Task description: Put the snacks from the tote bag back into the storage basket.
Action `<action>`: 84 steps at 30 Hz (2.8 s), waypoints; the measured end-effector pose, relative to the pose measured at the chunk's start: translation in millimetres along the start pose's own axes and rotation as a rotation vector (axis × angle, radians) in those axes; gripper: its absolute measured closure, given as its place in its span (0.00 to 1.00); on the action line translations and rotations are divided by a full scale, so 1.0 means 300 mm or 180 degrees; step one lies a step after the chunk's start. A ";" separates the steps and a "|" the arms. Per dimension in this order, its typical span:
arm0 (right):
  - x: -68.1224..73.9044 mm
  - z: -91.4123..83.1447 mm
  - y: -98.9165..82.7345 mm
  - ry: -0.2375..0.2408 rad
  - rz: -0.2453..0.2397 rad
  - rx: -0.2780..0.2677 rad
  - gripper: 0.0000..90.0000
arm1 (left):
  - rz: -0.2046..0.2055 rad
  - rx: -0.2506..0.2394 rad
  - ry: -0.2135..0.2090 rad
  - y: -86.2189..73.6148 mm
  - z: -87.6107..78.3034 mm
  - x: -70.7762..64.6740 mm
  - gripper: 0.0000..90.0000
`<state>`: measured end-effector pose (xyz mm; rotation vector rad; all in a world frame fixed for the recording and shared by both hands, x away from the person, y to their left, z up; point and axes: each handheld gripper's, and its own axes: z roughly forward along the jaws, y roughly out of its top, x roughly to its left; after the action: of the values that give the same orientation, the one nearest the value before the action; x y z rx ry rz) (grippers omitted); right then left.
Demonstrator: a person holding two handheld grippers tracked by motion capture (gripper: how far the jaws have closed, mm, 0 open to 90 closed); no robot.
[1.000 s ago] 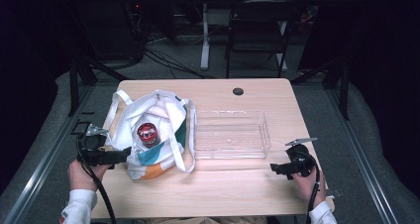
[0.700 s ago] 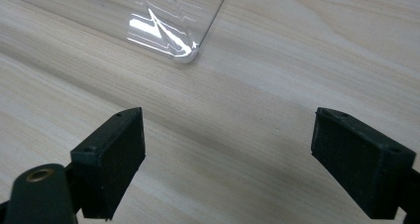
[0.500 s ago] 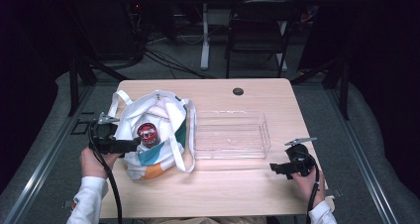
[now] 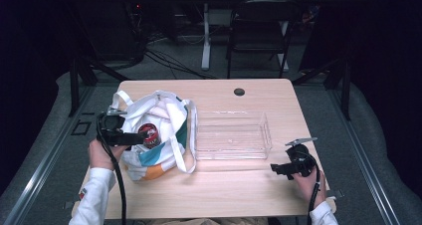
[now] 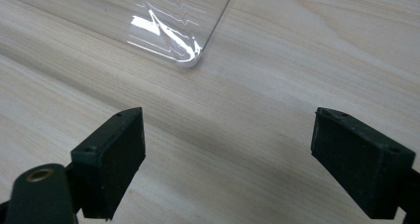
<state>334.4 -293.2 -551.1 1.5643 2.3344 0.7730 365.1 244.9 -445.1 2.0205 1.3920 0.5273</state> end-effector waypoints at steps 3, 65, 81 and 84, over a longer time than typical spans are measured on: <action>0.000 0.000 0.000 -0.0002 -0.0002 -0.0001 0.15 | 0.0004 0.0025 0.0014 0.009 0.014 -0.001 0.00; 0.004 -0.011 0.001 -0.0037 -0.0045 -0.0013 0.15 | -0.0089 0.0742 -0.0052 0.069 0.280 0.034 0.01; 0.004 -0.015 0.001 -0.0070 -0.0018 -0.0045 0.15 | -0.0065 0.0952 0.0018 0.074 0.323 0.028 0.06; 0.005 -0.016 0.002 -0.0073 -0.0027 -0.0044 0.15 | -0.0049 0.0988 0.0022 0.075 0.328 0.023 0.07</action>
<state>332.1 -293.3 -546.6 1.5484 2.3131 0.7637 445.2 219.5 -501.2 2.2483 1.5715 0.3265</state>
